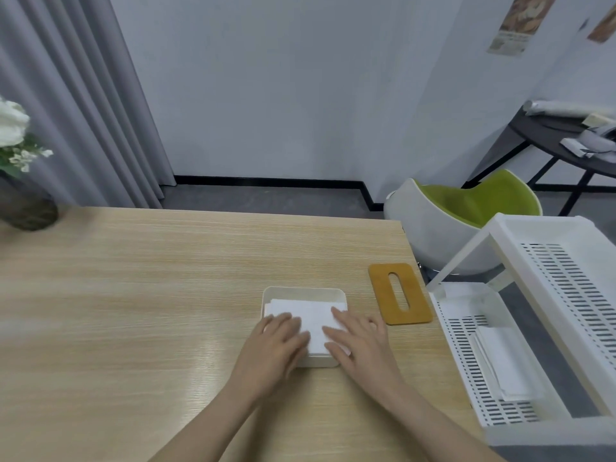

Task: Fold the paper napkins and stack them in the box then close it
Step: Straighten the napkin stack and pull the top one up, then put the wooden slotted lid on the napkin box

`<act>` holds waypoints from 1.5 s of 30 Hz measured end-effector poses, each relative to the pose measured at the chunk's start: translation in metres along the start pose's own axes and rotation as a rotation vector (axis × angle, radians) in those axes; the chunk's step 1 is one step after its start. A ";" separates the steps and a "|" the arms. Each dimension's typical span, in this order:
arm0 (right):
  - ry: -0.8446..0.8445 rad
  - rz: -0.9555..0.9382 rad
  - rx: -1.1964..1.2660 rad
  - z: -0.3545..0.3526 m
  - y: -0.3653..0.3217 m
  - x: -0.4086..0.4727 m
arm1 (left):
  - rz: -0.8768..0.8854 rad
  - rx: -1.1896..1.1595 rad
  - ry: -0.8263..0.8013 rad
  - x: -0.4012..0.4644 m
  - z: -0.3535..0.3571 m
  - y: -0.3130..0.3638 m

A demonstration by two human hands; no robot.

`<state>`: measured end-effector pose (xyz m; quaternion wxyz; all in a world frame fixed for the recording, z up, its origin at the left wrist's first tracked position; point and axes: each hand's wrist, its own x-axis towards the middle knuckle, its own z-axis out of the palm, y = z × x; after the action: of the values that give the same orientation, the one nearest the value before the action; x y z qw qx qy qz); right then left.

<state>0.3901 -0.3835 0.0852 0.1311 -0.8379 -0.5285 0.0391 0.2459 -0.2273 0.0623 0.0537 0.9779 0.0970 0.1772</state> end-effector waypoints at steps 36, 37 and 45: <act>-0.227 -0.061 -0.056 0.021 0.019 0.007 | -0.032 0.074 -0.366 0.018 0.009 0.009; -0.178 -0.043 0.012 0.022 0.024 0.007 | -0.035 0.074 -0.371 0.018 0.009 0.009; 0.039 0.387 0.213 0.024 0.090 0.026 | -0.010 0.080 -0.304 0.020 0.008 0.006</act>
<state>0.4752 -0.3930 0.0402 0.2189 -0.9057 -0.3482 0.1030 0.2685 -0.2292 0.0626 0.0296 0.9943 0.0998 0.0227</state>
